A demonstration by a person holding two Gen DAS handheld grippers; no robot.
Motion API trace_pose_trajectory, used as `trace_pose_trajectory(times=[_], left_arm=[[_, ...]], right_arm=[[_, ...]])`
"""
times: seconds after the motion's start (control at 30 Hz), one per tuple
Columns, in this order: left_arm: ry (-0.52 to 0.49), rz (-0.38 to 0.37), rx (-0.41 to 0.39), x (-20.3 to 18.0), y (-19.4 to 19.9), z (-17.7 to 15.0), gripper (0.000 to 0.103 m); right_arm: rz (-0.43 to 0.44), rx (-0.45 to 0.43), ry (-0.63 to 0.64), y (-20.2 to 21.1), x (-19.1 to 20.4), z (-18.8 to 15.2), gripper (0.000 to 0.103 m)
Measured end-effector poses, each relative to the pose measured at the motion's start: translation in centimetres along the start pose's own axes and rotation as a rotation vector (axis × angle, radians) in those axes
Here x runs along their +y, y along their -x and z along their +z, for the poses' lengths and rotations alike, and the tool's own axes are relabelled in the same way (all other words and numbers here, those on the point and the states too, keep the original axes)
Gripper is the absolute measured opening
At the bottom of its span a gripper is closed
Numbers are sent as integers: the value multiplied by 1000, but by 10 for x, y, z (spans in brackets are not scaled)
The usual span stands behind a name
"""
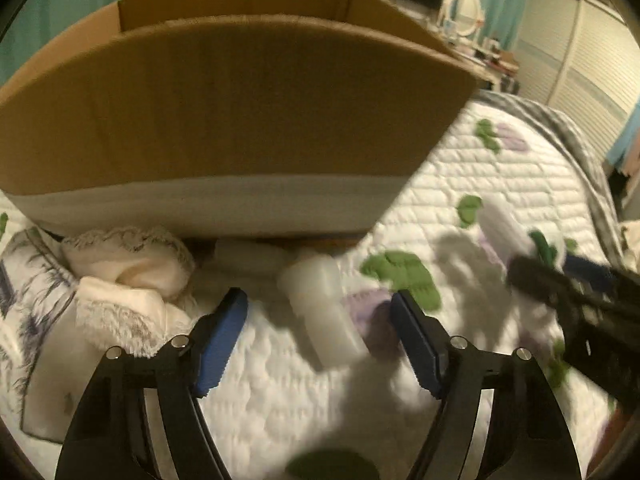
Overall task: Organize soft objects
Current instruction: 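Grasp the white plastic bottle with the left tool while the right tool holds the slipper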
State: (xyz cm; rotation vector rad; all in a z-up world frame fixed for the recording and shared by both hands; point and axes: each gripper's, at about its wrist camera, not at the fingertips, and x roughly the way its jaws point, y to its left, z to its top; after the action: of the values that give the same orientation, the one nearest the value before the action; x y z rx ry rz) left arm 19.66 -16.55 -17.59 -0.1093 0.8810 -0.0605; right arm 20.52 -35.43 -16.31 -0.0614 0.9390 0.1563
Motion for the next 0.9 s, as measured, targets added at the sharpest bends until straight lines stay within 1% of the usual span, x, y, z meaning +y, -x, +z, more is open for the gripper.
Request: trace_pose_trajectory(times=[0.03,0.1,0.17,0.23,0.27,0.37,0.43,0.63,0.8,0.87,0.9], left_arm=[[12,13,-8,1,-4,2,73],[30,29,-27,3,-8,5,62],[37,43,-34,4,-9,6,45],[38,53,-39,7,-6,4,35],[48,47,-36,11,-5,3,32],[53,2,-19,18,3,1,28],[38,-21,-23,21,15,-2,28],[-27,-75,-43,27,61,-23,28],[-52,-125,-50,40,105,-37,28],[-66,-143,-67,48,125,-37,28],[-75,-152,-75,50,129,-30,28]], right_arm=[[2,-2,2,-1,1,0,51],[5,-8,1,0,1,-1,51],[8,-20,-2,3,2,0,51],[9,-32,-4,8,2,-1,51],[8,-36,-4,10,1,-1,51],[-2,-59,4,22,2,-1,51],[3,-81,-8,32,-1,-1,51],[15,-141,-58,60,-5,-7,51],[34,-177,-60,83,9,-15,51],[46,-193,-48,93,17,-15,51],[48,-206,-36,100,23,-15,51]])
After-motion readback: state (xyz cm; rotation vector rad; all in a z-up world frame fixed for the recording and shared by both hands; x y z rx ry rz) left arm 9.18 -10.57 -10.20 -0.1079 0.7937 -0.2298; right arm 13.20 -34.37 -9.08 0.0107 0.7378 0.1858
